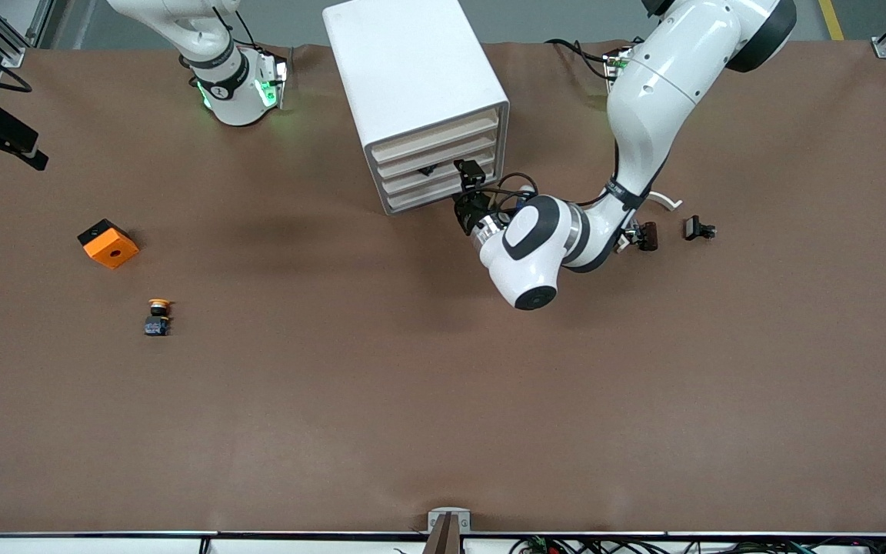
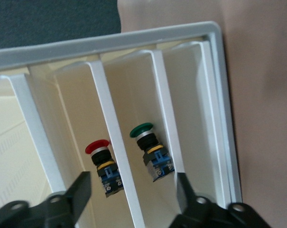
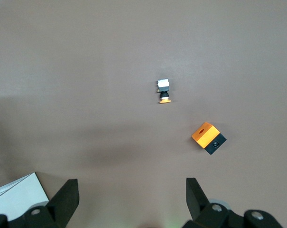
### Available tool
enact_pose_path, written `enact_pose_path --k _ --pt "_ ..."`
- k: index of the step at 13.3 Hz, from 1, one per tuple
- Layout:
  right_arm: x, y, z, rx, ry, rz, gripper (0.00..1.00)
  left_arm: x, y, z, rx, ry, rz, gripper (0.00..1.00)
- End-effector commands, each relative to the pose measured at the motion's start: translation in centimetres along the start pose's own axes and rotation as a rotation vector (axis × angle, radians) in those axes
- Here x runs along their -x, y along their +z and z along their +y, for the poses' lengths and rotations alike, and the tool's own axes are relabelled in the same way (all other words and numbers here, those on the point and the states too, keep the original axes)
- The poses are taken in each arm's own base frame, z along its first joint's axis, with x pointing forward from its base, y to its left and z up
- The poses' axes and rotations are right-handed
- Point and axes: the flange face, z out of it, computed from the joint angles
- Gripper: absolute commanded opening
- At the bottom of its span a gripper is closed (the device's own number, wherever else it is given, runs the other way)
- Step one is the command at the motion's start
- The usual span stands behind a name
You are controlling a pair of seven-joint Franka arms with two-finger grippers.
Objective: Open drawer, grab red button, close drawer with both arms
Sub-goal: 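Grip the drawer handle with the left gripper, then pull the drawer open with the left gripper while the right gripper approaches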
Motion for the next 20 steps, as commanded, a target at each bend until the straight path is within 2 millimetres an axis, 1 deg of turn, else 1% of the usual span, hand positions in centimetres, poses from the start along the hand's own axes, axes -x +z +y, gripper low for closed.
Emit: enact_pose_path --k 1,2,4,5,6,7,9,10,11,12,13,14,15,16,17,18,19,20 --pt "-0.4 0.3 0.2 0.01 0.014 -0.01 1.0 0.1 0.6 -0.4 -0.035 -0.056 -0.01 0.67" --pt "-0.4 0.3 0.3 0.01 0.017 -0.011 1.0 0.4 1.5 -0.4 -0.041 -0.068 0.002 0.63" --pt "-0.9 1.0 0.4 0.003 0.012 -0.024 1.0 0.5 2.4 -0.1 -0.053 -0.113 0.017 0.57" --pt "-1.9 2.8 0.2 0.004 0.006 -0.052 1.0 0.4 3.1 0.3 -0.062 -0.13 0.023 0.57" --pt "-3.7 5.2 -0.3 0.012 -0.003 -0.099 1.0 0.6 3.8 0.5 -0.072 -0.14 0.029 0.54" --pt "-4.2 5.2 0.0 0.006 -0.022 -0.089 1.0 0.7 4.2 0.5 -0.081 -0.147 0.025 0.5" --pt "-4.4 4.9 -0.1 0.014 -0.176 -0.081 1.0 1.0 4.9 0.4 -0.087 -0.159 0.038 0.5" --pt "-4.5 4.8 0.0 0.007 -0.201 -0.077 1.0 1.3 5.6 0.2 -0.089 -0.157 0.047 0.5" --pt "-4.4 4.8 0.0 0.009 -0.204 -0.081 1.0 1.5 6.2 0.1 -0.092 -0.156 0.054 0.36" --pt "-4.5 4.8 0.0 0.014 -0.21 -0.08 1.0 1.8 6.7 -0.1 -0.1 -0.161 0.053 0.2" --pt "-4.7 5.1 -0.1 0.014 -0.212 -0.081 1.0 1.8 6.6 -0.1 -0.102 -0.164 0.047 0.05" --pt "-5.1 5.8 -0.1 0.019 -0.213 -0.095 1.0 1.7 6.2 0.0 -0.099 -0.172 0.043 0.0" --pt "-5.3 5.9 -0.1 0.019 -0.214 -0.096 1.0 1.6 5.7 0.1 -0.094 -0.181 0.038 0.0" --pt "-5.7 6.6 0.3 0.018 -0.205 -0.104 1.0 1.4 5.0 0.2 -0.087 -0.186 0.031 0.0" --pt "-7.0 9.4 0.3 0.019 -0.203 -0.158 1.0 1.2 4.1 0.3 -0.08 -0.187 0.018 0.0" --pt "-7.5 10.3 0.6 0.017 -0.198 -0.175 1.0 0.7 2.9 0.7 -0.073 -0.192 -0.001 0.0" --pt "-7.6 10.3 1.2 0.016 -0.189 -0.174 1.0 0.2 1.8 1.2 -0.061 -0.202 -0.015 0.0" --pt "-7.8 10.7 1.4 0.019 -0.186 -0.177 1.0 0.0 0.1 1.4 -0.038 -0.201 -0.037 0.0"
